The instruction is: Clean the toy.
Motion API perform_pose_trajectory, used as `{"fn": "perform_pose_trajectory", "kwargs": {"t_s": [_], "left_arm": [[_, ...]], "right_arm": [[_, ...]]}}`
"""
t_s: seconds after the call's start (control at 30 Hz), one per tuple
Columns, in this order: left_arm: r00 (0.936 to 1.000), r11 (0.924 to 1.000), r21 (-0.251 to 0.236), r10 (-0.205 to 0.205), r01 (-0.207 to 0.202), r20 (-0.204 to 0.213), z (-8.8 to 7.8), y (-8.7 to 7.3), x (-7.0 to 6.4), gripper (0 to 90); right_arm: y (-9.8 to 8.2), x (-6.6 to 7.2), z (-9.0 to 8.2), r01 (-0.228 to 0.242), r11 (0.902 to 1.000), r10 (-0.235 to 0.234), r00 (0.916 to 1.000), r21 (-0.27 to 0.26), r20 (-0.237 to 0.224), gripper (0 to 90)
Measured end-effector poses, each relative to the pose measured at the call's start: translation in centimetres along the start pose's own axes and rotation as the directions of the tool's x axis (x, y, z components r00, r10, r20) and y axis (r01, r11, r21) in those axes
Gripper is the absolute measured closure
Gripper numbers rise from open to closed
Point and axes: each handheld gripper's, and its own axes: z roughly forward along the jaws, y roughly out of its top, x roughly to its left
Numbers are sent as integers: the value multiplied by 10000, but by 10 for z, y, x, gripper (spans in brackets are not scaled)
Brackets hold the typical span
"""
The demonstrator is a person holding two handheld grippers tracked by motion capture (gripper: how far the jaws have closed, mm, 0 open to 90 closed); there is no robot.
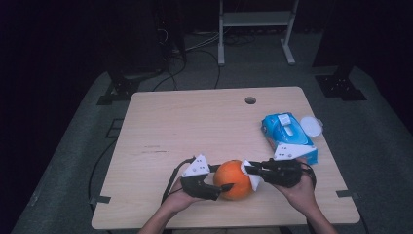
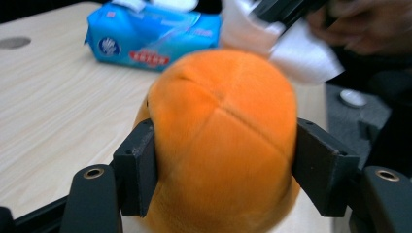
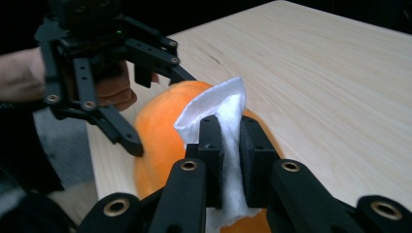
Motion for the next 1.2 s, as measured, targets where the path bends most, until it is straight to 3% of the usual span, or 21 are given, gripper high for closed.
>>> {"fn": "perform_pose_trajectory", "kwargs": {"t_s": [0.07,0.17,0.27,0.33,0.37,0.43,0.5,0.67,0.77,0.87,0.97,1.1,1.2], "left_arm": [[9999,9998,149,141,-140,-64,1,1,-3,311],[9999,9997,195,138,-136,-67,2,-1,-2,278],[9999,9999,-149,57,-55,127,2,-4,4,172],[9999,9999,-55,-105,105,106,5,-7,7,120],[9998,9998,-85,-151,152,125,7,-9,6,159],[9996,10000,-83,48,-51,-279,10,-9,2,246],[9981,10000,-78,36,-41,-609,11,-7,0,276],[9958,9991,-185,-385,371,-830,12,-7,-1,281],[9969,9995,-145,-280,270,-740,14,-6,-5,264],[9998,10000,-14,41,-41,-180,14,-4,-10,219],[9990,9995,-141,295,-290,349,12,-5,-10,214],[9997,10000,-50,60,-61,-249,16,-6,-1,140],[9998,9997,-157,-161,160,-69,23,-13,4,74]], "right_arm": [[1,4,3,-33,10000,32,9998,-61,-186,804],[7,14,11,554,9980,-557,9984,307,81,804],[2,8,11,323,9990,-325,9995,318,51,803],[-3,4,11,65,9996,-67,10000,278,53,803],[-4,1,11,-20,9996,18,10000,271,93,803],[-4,-2,10,-150,9995,145,9997,264,199,804],[-1,1,8,-131,9997,126,9996,209,243,804],[8,15,7,529,9986,-530,9985,76,97,804],[7,12,7,494,9987,-498,9984,158,251,804],[1,2,7,198,9997,-204,9991,166,366,802],[-2,-6,2,-45,9999,38,9983,119,580,802],[-3,-9,2,-147,9999,143,9984,70,542,800],[-2,-5,4,-20,9999,15,9988,110,490,800]]}}
